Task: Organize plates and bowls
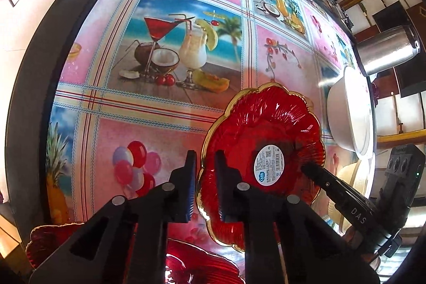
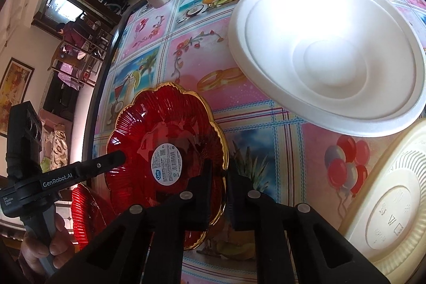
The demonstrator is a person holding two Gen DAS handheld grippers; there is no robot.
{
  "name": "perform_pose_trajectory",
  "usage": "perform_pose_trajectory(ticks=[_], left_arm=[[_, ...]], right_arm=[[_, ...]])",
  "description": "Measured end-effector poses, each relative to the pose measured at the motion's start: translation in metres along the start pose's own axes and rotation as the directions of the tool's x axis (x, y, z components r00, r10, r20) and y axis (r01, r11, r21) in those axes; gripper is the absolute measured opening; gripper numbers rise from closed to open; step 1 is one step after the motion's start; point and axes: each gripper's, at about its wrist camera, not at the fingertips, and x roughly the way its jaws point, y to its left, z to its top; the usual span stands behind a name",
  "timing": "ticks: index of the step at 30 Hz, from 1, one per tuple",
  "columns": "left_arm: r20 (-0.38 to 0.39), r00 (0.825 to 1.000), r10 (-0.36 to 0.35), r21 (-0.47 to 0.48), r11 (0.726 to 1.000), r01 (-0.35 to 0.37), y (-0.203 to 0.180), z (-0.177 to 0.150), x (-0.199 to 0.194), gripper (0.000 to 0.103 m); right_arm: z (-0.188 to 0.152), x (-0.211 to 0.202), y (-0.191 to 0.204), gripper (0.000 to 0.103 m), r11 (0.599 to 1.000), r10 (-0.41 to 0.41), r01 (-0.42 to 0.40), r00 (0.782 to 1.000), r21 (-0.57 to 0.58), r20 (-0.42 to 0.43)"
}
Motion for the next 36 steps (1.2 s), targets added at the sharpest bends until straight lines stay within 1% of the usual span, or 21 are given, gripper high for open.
perform_pose_trajectory(ticks=[3,7,13,18,23,26,29,32,36], left_arm=[[0.019,1.000,0.005,0.000,1.000,-0.005,-0.003,0.001,-0.006,0.010],[0.046,0.999,0.001,0.008,1.000,-0.001,-0.007,0.001,-0.018,0.010],[0.090,0.996,0.001,0.038,0.999,-0.005,-0.017,-0.007,-0.051,0.011],[0.132,0.991,0.017,0.046,0.999,-0.023,-0.014,-0.030,-0.088,0.011],[0.162,0.986,0.049,0.031,0.998,-0.055,0.007,-0.068,-0.123,0.011],[0.169,0.982,0.082,0.007,0.996,-0.085,0.026,-0.093,-0.135,0.011],[0.168,0.979,0.118,-0.019,0.993,-0.117,0.045,-0.116,-0.140,0.011],[0.149,0.977,0.153,-0.038,0.988,-0.149,0.064,-0.134,-0.136,0.011],[0.118,0.975,0.189,-0.062,0.981,-0.183,0.085,-0.149,-0.123,0.011]], right_arm=[[0.000,-0.002,-0.001,0.009,1.000,0.009,-0.009,1.000,0.009,0.005],[0.000,-0.012,0.002,0.009,1.000,0.015,-0.015,0.999,0.007,0.034],[-0.004,-0.043,0.015,0.009,0.999,0.028,-0.026,0.996,-0.020,0.088],[-0.018,-0.076,0.035,0.008,0.997,0.062,-0.056,0.990,-0.054,0.126],[-0.044,-0.097,0.065,0.008,0.990,0.104,-0.091,0.986,-0.105,0.131],[-0.064,-0.097,0.083,0.008,0.985,0.123,-0.107,0.986,-0.134,0.114],[-0.086,-0.090,0.100,0.007,0.979,0.141,-0.126,0.986,-0.159,0.088],[-0.108,-0.075,0.112,0.008,0.976,0.151,-0.140,0.987,-0.169,0.052],[-0.130,-0.052,0.122,0.008,0.974,0.145,-0.141,0.989,-0.179,0.008]])
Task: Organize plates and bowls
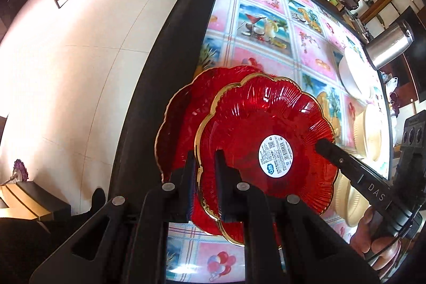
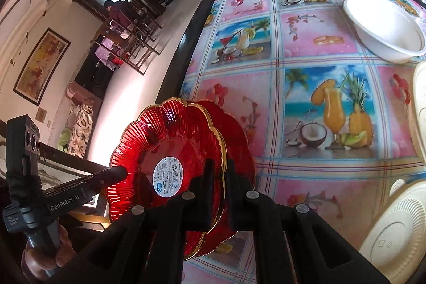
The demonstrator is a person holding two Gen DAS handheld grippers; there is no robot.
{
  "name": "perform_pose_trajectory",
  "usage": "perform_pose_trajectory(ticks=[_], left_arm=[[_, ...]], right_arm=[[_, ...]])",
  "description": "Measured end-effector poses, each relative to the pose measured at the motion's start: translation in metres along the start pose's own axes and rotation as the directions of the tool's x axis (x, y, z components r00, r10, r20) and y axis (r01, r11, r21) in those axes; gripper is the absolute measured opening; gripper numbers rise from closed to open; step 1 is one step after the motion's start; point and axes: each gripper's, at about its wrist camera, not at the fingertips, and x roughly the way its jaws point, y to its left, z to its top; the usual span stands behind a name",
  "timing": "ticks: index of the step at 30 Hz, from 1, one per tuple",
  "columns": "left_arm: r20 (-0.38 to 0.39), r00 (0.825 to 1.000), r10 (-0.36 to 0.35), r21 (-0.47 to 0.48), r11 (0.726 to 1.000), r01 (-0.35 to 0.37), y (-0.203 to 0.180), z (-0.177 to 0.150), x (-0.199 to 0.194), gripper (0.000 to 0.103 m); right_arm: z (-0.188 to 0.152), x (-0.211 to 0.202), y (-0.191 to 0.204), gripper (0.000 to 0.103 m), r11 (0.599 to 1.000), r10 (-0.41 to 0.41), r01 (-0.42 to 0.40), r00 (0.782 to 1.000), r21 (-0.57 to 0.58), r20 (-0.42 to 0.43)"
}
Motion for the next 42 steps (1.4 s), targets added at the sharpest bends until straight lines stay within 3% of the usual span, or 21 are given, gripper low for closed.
perform_pose_trajectory(ticks=[9,12,18,21,25,30,34,37,39,42], left_arm=[[-0.015,0.994,0.109,0.045,0.993,-0.108,0.002,-0.010,0.024,0.014],[-0.010,0.981,0.193,0.098,0.977,-0.191,-0.007,-0.011,0.030,0.015],[0.055,0.954,0.294,0.158,0.941,-0.299,-0.019,-0.011,0.026,0.015],[0.065,0.962,0.267,0.159,0.948,-0.274,-0.021,-0.013,0.021,0.015],[0.096,0.965,0.243,0.171,0.951,-0.257,-0.030,-0.021,0.008,0.015],[0.186,0.961,0.205,0.183,0.953,-0.239,-0.053,-0.042,-0.015,0.015],[0.248,0.962,0.117,0.217,0.961,-0.173,-0.082,-0.063,-0.031,0.015],[0.255,0.966,0.038,0.255,0.961,-0.105,-0.110,-0.078,-0.040,0.022],[0.256,0.967,-0.006,0.289,0.955,-0.071,-0.132,-0.086,-0.045,0.037],[0.271,0.961,-0.050,0.322,0.946,-0.041,-0.161,-0.097,-0.053,0.049]], right_arm=[[-0.019,0.036,0.009,0.010,0.997,-0.067,0.065,0.997,-0.041,-0.039],[-0.019,0.041,0.012,0.010,0.994,-0.096,0.094,0.995,-0.062,-0.033],[-0.020,0.046,0.020,0.011,0.972,-0.189,0.190,0.982,-0.138,0.021],[-0.024,0.046,0.023,0.016,0.958,-0.225,0.228,0.974,-0.172,0.038],[-0.032,0.026,0.035,0.027,0.930,-0.253,0.287,0.953,-0.227,0.169],[-0.043,-0.018,0.038,0.027,0.930,-0.188,0.268,0.935,-0.252,0.301],[-0.057,-0.059,0.023,0.028,0.941,-0.129,0.229,0.923,-0.248,0.362],[-0.067,-0.089,0.007,0.029,0.938,-0.120,0.235,0.911,-0.256,0.395],[-0.074,-0.112,-0.008,0.029,0.936,-0.128,0.250,0.898,-0.246,0.422],[-0.083,-0.150,-0.038,0.034,0.935,-0.149,0.277,0.873,-0.220,0.465]])
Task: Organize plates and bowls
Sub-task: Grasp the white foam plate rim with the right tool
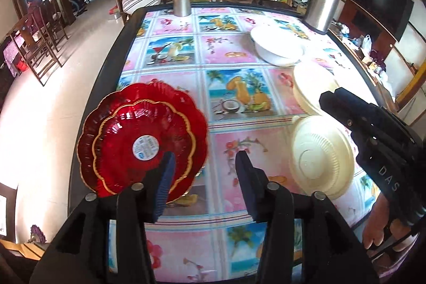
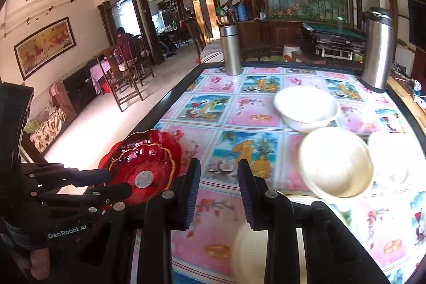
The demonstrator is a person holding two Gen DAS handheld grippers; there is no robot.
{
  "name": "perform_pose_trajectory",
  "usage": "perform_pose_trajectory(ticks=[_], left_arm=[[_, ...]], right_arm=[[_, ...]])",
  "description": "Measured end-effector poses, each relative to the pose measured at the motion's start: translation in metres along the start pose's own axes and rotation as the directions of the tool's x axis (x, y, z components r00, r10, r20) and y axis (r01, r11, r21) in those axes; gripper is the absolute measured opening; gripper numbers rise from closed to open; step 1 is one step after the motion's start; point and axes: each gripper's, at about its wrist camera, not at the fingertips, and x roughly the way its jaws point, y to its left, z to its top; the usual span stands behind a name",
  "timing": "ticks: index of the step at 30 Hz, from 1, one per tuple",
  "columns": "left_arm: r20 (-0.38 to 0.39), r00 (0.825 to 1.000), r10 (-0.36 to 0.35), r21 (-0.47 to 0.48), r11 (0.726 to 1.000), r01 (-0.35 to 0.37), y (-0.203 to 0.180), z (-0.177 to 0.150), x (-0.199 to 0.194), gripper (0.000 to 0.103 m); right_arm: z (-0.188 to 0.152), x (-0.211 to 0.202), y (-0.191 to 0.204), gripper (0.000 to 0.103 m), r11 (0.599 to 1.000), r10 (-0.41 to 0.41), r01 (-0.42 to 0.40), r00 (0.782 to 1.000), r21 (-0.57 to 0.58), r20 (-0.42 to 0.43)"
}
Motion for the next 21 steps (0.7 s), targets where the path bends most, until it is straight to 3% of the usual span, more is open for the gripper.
perform_pose_trajectory(ticks=[4,11,14,21], left_arm=[[0.002,0.997,-0.073,0.019,0.997,0.073,-0.041,0.007,-0.002,0.057],[-0.023,0.993,-0.116,0.103,0.988,0.118,-0.125,0.043,0.017,0.062],[-0.044,0.986,-0.162,0.106,0.980,0.166,-0.154,0.069,0.031,0.074],[-0.143,0.966,-0.213,0.169,0.957,0.236,-0.221,0.126,0.083,0.074]], right_arm=[[-0.001,-0.037,-0.062,0.037,0.995,-0.076,0.073,0.996,0.061,0.039],[-0.001,-0.070,-0.173,0.043,0.961,-0.218,0.206,0.975,0.186,0.048],[-0.002,-0.073,-0.217,0.046,0.940,-0.255,0.241,0.967,0.241,0.025],[-0.008,-0.065,-0.305,0.050,0.872,-0.264,0.246,0.964,0.424,-0.018]])
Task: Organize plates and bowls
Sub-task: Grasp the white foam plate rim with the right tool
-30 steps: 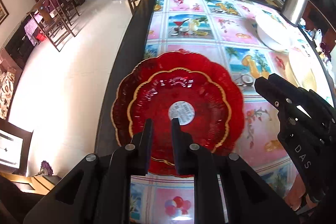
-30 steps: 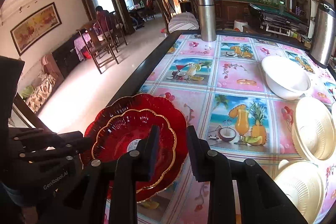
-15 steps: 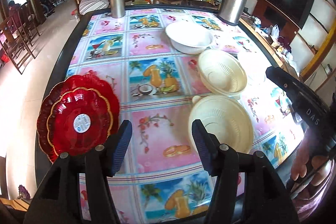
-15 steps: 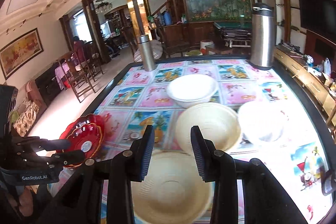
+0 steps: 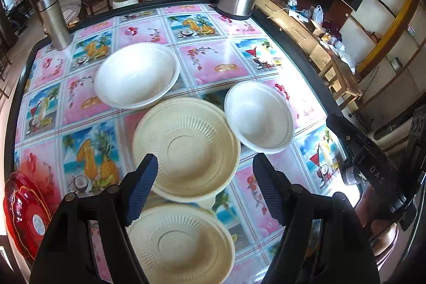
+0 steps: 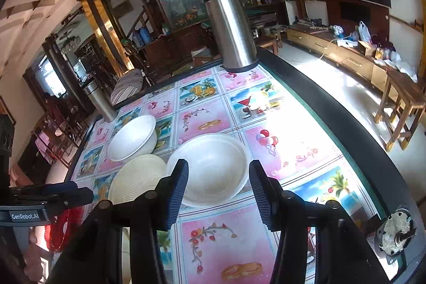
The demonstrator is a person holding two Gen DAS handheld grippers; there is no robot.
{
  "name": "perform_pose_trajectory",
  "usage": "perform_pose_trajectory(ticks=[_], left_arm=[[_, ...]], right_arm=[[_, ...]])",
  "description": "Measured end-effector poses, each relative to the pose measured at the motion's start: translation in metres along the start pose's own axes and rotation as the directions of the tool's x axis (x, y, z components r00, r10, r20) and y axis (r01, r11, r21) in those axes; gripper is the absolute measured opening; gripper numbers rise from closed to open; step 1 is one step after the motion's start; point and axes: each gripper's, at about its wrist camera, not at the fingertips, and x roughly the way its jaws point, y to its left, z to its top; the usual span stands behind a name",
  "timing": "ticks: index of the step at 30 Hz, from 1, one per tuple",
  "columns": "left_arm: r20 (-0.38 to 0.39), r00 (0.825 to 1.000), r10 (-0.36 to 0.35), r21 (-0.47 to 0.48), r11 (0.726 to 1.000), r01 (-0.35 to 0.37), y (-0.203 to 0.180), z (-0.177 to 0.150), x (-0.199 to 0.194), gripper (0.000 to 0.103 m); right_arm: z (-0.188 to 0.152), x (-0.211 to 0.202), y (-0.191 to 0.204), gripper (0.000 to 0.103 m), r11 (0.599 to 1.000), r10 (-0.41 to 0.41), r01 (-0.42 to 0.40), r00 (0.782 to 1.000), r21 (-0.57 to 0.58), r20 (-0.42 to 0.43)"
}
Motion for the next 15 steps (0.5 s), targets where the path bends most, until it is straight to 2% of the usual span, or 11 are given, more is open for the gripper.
perform_pose_trajectory(ticks=[6,10,15], left_arm=[[-0.080,0.997,-0.010,0.037,0.999,0.013,-0.019,0.053,0.050,0.073],[-0.125,0.991,-0.042,0.068,0.996,0.051,-0.029,0.072,0.075,0.073],[-0.186,0.980,-0.065,0.090,0.992,0.083,-0.037,0.081,0.103,0.073]], right_arm=[[0.010,0.030,-0.037,0.050,0.993,0.017,-0.013,0.999,0.120,-0.031],[0.015,0.045,-0.052,0.051,0.982,0.064,-0.054,0.997,0.182,-0.046],[0.014,0.064,-0.063,0.051,0.968,0.137,-0.113,0.986,0.226,-0.094]])
